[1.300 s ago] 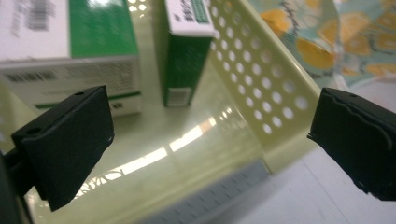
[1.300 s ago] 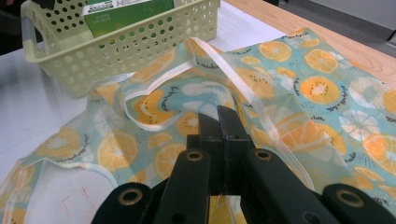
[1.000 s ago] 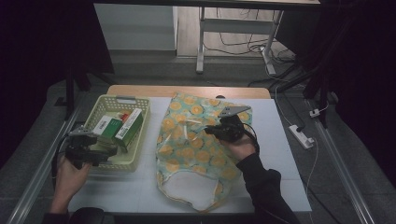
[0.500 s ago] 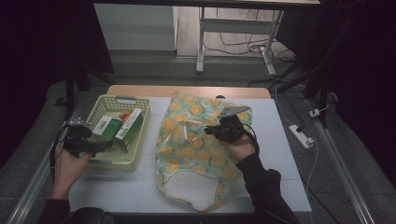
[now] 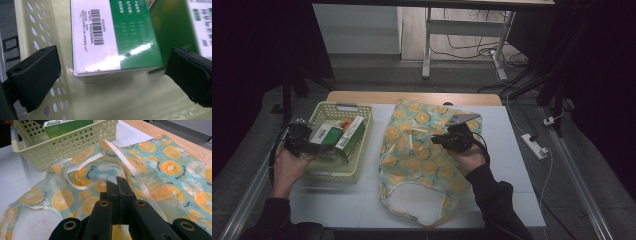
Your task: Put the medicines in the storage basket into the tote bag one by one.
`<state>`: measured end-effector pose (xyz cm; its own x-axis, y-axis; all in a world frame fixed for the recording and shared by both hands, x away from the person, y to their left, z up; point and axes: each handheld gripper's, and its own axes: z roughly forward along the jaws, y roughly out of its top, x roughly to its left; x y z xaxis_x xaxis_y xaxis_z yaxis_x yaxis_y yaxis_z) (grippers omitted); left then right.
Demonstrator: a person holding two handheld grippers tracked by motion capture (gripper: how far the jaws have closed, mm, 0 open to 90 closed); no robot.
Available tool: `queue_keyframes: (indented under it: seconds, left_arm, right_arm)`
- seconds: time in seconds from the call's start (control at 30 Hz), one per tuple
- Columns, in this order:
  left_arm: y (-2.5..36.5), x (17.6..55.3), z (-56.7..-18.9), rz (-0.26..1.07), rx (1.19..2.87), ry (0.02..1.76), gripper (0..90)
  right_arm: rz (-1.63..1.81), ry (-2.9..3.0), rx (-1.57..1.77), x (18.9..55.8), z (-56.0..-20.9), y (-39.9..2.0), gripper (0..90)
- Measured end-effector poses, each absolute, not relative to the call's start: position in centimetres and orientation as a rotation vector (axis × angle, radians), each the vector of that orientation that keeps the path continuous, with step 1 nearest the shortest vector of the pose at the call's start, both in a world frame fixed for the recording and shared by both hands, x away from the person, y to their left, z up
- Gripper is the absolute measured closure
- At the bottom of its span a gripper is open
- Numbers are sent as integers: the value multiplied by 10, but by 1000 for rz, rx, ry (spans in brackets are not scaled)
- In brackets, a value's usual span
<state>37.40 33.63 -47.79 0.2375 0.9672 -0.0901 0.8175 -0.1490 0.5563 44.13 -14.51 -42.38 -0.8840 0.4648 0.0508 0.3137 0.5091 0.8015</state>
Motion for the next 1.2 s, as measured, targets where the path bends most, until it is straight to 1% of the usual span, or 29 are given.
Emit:
queue_keyframes:
  seconds: [0.33,0.53,0.6,0.7,1.0,1.2]
  left_arm:
    - [332,389,-484,330,2118,1657,6]
    - [330,391,-485,317,2151,1656,103]
    - [331,391,-485,321,2150,1661,128]
    - [332,391,-484,313,2134,1671,142]
    - [333,390,-480,323,2104,1700,153]
    - [338,384,-468,335,2056,1674,154]
  right_arm:
    - [1317,2577,665,441,-423,-145,895]
    - [1317,2577,666,441,-423,-146,895]
    - [1316,2577,666,441,-423,-146,895]
    - [1317,2576,669,441,-423,-146,895]
    - [1320,2575,670,441,-423,-146,895]
    - [1321,2572,673,442,-423,-147,895]
